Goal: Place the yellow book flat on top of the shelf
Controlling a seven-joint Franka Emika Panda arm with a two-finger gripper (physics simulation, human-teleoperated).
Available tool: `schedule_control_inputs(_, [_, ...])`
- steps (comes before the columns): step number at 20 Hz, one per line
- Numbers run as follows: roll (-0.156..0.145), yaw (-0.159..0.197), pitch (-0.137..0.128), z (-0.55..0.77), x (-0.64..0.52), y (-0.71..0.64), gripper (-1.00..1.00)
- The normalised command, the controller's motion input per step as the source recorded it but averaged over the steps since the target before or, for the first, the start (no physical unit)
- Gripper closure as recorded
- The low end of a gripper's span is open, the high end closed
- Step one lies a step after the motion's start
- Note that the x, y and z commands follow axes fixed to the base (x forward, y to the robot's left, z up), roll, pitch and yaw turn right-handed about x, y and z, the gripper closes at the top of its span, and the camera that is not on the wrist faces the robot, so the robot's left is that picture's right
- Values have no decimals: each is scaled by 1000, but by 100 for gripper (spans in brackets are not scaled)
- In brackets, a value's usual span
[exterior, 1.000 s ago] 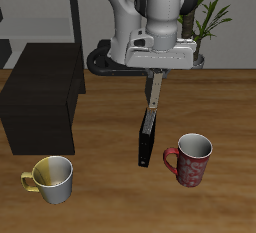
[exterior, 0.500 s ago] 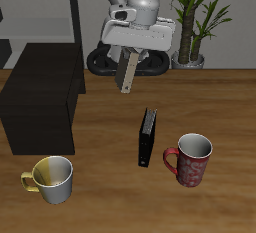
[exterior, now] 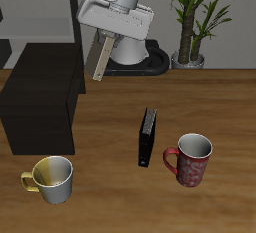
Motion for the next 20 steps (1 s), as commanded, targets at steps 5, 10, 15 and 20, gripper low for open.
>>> schedule_control_inputs(5, [-111, 49, -101, 532, 49, -503, 100])
schedule_control_inputs(10, [-139, 45, -78, 355, 158, -637, 100])
schedule_control_inputs(15, [-107, 27, -23, 85, 149, -533, 100])
schedule_control_inputs(20, [-70, 50, -38, -14, 90, -306, 100])
